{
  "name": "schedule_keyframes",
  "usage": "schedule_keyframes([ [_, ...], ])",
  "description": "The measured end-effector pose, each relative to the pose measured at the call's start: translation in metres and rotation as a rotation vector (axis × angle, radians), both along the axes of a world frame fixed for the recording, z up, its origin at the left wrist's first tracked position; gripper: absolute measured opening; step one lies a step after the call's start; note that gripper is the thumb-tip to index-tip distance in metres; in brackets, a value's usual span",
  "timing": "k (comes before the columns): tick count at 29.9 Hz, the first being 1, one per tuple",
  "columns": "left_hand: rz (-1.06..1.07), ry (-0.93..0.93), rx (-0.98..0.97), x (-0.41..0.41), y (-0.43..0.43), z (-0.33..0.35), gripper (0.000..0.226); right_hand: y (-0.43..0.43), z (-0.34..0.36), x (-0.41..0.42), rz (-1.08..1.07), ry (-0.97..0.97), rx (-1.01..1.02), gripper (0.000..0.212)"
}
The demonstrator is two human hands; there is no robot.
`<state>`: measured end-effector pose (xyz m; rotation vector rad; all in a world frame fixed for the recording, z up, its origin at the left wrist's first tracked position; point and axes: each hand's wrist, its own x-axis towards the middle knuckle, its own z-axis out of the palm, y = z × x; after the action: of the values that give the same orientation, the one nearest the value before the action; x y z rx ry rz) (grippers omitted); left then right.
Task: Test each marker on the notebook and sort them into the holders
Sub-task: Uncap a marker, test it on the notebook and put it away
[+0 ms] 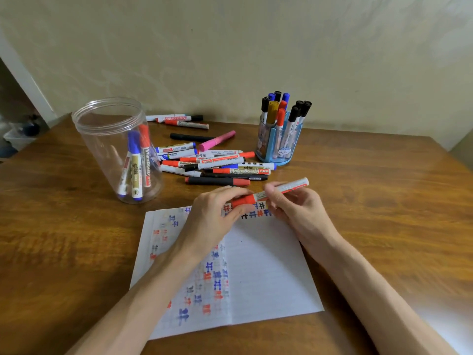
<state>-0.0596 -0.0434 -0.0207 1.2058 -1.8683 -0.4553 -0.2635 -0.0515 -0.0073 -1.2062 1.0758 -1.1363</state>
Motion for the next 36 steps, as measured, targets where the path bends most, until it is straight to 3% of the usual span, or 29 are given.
schedule_keyframes([
  [5,-0.020,-0.012,0.017,-0.001,0.005,0.005,0.054,0.004,0.001,0.005,-0.039,0.128,-0.111,0.028],
  [13,0.003,-0.060,0.039,-0.008,0.004,0.006,0.017,0.003,0.005,-0.003,-0.007,0.113,-0.208,0.024],
  [17,0.073,0.082,0.163,0.014,0.001,0.010,0.030,-0.011,0.014,-0.043,-0.240,0.011,-0.202,0.032],
  [20,0.075,0.106,0.148,0.012,0.001,0.012,0.038,-0.014,0.014,-0.054,-0.333,0.018,-0.128,0.019],
  [26,0.051,0.005,0.100,0.005,0.002,0.004,0.043,-0.013,0.007,-0.038,-0.271,0.066,0.085,0.024],
  [31,0.039,-0.042,0.061,0.004,0.003,0.003,0.037,-0.007,0.003,-0.034,-0.236,0.201,0.021,0.026],
  [36,0.006,-0.077,0.040,0.002,0.004,0.003,0.027,-0.008,0.000,-0.032,-0.219,0.286,-0.026,0.012],
])
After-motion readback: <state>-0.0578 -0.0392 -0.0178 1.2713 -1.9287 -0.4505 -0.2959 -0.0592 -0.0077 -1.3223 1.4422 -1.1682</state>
